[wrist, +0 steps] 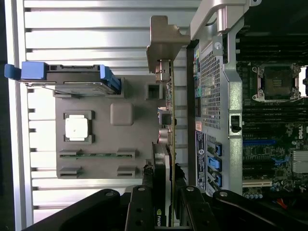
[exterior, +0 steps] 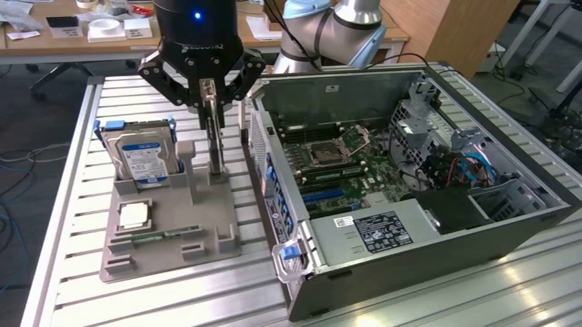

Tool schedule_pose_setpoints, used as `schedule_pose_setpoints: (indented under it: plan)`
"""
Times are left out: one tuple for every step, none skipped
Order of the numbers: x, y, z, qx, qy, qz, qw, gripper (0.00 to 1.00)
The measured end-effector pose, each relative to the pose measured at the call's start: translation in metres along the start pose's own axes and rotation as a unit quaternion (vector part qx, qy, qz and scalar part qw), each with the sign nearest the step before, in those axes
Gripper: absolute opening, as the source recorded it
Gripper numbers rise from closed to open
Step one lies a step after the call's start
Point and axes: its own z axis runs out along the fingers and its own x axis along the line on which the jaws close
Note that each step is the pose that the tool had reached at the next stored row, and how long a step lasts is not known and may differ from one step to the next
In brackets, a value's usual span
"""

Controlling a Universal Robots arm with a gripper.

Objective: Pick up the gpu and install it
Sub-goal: 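Pick up the gpu and move the gpu toward the slot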

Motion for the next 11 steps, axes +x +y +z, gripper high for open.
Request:
schedule_pose_setpoints:
  plan:
    - [0.0, 0.0, 0.0, 0.0, 0.0, 0.0, 1.0, 0.27]
    - [0.0, 0.0, -0.0001, 0.0, 0.0, 0.0, 1.0, 0.27]
    - [0.0, 0.0, -0.0005, 0.0001, 0.0001, 0.0, 1.0, 0.27]
    - [0.0, 0.0, -0.0013, 0.0001, 0.0002, 0.0, 1.0, 0.27]
    - [-0.0001, 0.0001, -0.0022, 0.0001, 0.0001, 0.0, 1.0, 0.27]
    - [-0.0001, 0.0001, -0.0033, 0.0001, 0.0001, 0.0, 1.0, 0.27]
    - [-0.0001, 0.0002, -0.0043, 0.0001, 0.0001, 0.0, 1.0, 0.27]
    - [-0.0001, 0.0002, -0.0053, 0.0001, 0.0, 0.0, 1.0, 0.27]
    - [-0.0001, 0.0003, -0.0063, 0.0, 0.0, 0.0, 1.0, 0.27]
    - [-0.0002, 0.0003, -0.0074, 0.0, 0.0, 0.0, 1.0, 0.27]
    - [-0.0002, 0.0004, -0.0087, 0.0001, 0.0001, 0.0, 1.0, 0.27]
